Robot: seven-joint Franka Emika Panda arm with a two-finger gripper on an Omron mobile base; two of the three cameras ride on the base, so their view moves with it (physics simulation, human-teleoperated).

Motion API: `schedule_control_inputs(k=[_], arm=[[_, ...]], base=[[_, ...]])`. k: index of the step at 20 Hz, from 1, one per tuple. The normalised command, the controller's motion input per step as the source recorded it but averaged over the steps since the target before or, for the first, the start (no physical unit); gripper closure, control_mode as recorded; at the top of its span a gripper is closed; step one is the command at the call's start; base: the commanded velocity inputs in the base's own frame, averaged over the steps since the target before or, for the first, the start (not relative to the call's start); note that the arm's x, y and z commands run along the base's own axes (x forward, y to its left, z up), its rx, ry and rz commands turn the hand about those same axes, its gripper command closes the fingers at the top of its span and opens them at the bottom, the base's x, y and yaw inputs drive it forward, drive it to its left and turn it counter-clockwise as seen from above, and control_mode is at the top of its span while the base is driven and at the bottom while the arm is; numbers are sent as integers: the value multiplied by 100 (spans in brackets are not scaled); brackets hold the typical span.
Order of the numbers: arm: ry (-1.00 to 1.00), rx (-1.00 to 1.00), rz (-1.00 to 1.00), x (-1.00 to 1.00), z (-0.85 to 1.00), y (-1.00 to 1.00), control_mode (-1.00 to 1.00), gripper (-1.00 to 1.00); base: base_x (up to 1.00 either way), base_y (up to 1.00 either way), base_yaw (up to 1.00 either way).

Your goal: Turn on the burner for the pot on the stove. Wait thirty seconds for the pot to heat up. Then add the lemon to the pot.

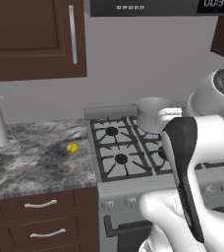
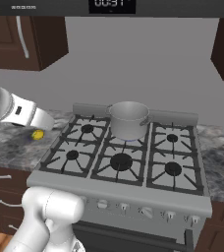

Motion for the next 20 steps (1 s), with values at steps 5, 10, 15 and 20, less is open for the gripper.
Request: schedule_control_inputs(k=[5, 10, 15, 20], arm=[[0, 9, 9, 0, -26, 96, -100, -100], [0, 4, 12, 1, -24, 100, -100, -100], [0, 3, 14, 26, -28, 100, -100, -100], [0, 3, 17, 39, -36, 85, -100, -100]], base=[[0, 0, 0], [0, 0, 0], [0, 0, 0], [0, 0, 0]])
